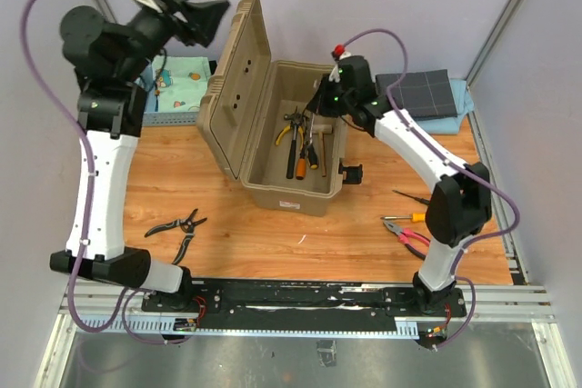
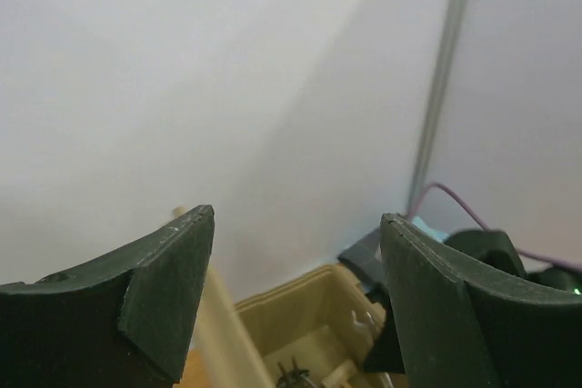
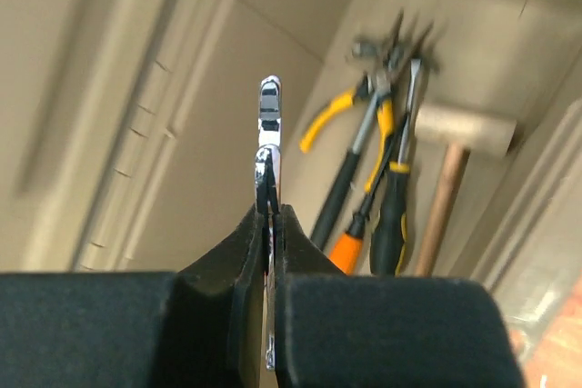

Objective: Pack the tool kit
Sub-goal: Place the wrench in the toolbox.

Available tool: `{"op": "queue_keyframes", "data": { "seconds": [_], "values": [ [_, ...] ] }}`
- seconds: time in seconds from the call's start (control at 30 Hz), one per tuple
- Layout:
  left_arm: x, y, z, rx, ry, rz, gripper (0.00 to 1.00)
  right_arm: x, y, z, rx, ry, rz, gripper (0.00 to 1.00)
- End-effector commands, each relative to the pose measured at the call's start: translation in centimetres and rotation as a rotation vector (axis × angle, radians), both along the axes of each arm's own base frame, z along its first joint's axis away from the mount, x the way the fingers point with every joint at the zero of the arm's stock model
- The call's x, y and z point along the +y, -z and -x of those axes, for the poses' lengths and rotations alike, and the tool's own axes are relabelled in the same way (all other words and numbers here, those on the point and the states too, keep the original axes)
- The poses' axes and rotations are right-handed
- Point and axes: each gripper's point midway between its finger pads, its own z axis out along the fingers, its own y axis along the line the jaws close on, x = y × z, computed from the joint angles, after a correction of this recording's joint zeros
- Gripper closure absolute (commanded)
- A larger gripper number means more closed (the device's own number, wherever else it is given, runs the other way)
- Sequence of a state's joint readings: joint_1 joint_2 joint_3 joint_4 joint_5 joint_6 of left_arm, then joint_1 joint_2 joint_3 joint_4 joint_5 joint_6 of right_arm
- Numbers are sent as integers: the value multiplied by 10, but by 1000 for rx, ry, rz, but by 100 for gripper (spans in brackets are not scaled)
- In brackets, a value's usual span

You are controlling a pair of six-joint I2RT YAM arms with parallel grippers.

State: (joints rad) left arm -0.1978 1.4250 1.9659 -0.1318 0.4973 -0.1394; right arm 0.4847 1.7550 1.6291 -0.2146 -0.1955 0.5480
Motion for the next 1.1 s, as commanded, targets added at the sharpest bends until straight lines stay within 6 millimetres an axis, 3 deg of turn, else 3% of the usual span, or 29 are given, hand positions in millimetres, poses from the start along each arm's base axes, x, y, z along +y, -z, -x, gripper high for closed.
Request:
{"op": "queue_keyframes", "data": {
  "seconds": [0.0, 0.1, 0.27, 0.37, 0.5, 0.7, 0.8, 0.87, 0.97, 1.07],
  "values": [
    [65, 22, -29, 144, -160, 112, 22, 23, 20, 16, 56, -42, 109, 99],
    [100, 51, -38, 247, -224, 144, 22, 30, 44, 20, 100, -17, 176, 99],
    [132, 76, -34, 319, -287, 164, 22, 43, 80, 25, 174, -8, 229, 99],
    [141, 86, -30, 354, -304, 172, 22, 49, 95, 25, 201, -5, 261, 99],
    [148, 96, -25, 394, -309, 177, 22, 51, 134, 23, 269, 17, 299, 99],
    [150, 100, -14, 414, -317, 179, 22, 47, 169, 18, 318, 62, 345, 99],
    [153, 114, -12, 477, -317, 208, 22, 46, 181, 17, 336, 76, 358, 99],
    [154, 129, -10, 530, -317, 229, 22, 46, 186, 16, 344, 80, 363, 89],
    [154, 149, -7, 587, -319, 243, 22, 46, 187, 14, 347, 80, 364, 61],
    [153, 162, -3, 620, -321, 227, 22, 45, 183, 11, 344, 74, 365, 42]
  ]
}}
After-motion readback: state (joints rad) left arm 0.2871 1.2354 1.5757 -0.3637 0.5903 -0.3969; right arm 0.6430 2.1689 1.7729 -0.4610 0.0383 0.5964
